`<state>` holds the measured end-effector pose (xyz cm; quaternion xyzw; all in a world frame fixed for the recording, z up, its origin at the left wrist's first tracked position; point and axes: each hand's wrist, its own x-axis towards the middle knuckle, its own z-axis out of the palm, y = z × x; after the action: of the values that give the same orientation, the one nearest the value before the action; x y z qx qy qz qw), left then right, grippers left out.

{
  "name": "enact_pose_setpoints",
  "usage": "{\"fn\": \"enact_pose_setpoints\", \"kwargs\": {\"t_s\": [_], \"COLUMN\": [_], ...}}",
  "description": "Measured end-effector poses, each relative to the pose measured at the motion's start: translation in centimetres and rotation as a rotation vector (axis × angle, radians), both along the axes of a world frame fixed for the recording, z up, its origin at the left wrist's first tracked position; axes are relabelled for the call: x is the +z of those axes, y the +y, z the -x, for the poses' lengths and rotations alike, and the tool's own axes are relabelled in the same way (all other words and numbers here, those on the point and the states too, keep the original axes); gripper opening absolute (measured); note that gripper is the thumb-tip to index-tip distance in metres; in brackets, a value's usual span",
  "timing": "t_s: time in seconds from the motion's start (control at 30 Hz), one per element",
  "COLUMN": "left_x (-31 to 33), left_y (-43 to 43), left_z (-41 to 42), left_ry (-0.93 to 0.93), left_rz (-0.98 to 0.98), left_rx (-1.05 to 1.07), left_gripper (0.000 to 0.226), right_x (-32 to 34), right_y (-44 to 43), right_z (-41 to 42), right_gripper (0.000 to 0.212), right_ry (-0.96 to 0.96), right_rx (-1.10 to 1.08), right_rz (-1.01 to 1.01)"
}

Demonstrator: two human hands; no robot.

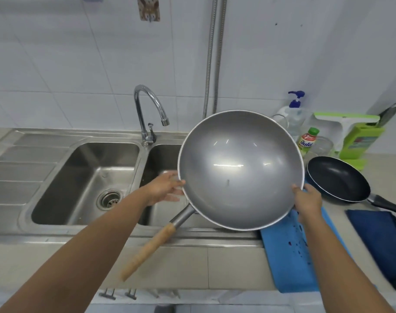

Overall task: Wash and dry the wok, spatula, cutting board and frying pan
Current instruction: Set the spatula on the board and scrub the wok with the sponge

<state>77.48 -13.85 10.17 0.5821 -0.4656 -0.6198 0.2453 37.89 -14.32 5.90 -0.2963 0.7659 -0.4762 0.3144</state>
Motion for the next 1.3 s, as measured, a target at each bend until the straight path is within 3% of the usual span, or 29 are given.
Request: {"fn": "enact_pose_setpoints", "kwargs": {"t_s": [0.1, 0.2, 0.3, 0.4, 0.5, 0.67, 0.77, 0.9, 1.03, 1.3], "left_x": [-0.8, -0.7, 0.5, 1.7, 2.9, 2.7, 1.5, 1.4, 1.3, 1.1], "left_y": [2.1, 3.0, 3.4, 4.0, 4.0, 5.2, 5.8, 5.7, 5.0, 5.5], "left_z": [0.7, 0.9, -0.2, -2.1, -4.2, -5.1, -5.3, -4.7, -3.5, -2.2], "left_ry": [-0.449, -0.720, -0.723, -0.598, -0.827, -1.001, -0.961, -0.853, -1.029, -1.046], "left_rz": [-0.055, 0.051, 0.138, 0.241, 0.420, 0.584, 0.642, 0.543, 0.579, 0.632], "left_rx": [-0.414, -0.458, -0.407, -0.159, -0.044, 0.059, 0.129, 0.118, 0.053, 0.122], "left_gripper": [0.031, 0.048, 0.041, 0.026, 0.023, 0.026, 0.027, 0.026, 0.043, 0.034], "right_x": [-0.1, -0.7, -1.4, -0.9, -0.1, 0.5, 0.5, 0.5, 0.8, 1.1], "right_y": [0.5, 1.1, 1.2, 1.1, 0.2, -0.9, -0.7, -0.7, -0.8, -2.4], "right_z": [0.4, -0.1, -1.2, -3.2, -5.0, -6.8, -7.6, -7.7, -7.9, -7.2], "right_gripper": [0.027, 0.014, 0.016, 0.025, 0.037, 0.039, 0.034, 0.029, 0.019, 0.020], "right_ry": [-0.062, -0.121, -0.239, -0.470, -0.624, -0.594, -0.640, -0.682, -0.718, -0.647], "right_rx": [-0.122, -0.157, -0.160, -0.065, 0.100, 0.139, 0.102, 0.055, 0.025, 0.082], "right_rz": [0.036, 0.078, 0.121, 0.167, 0.151, 0.182, 0.250, 0.303, 0.321, 0.274]}}
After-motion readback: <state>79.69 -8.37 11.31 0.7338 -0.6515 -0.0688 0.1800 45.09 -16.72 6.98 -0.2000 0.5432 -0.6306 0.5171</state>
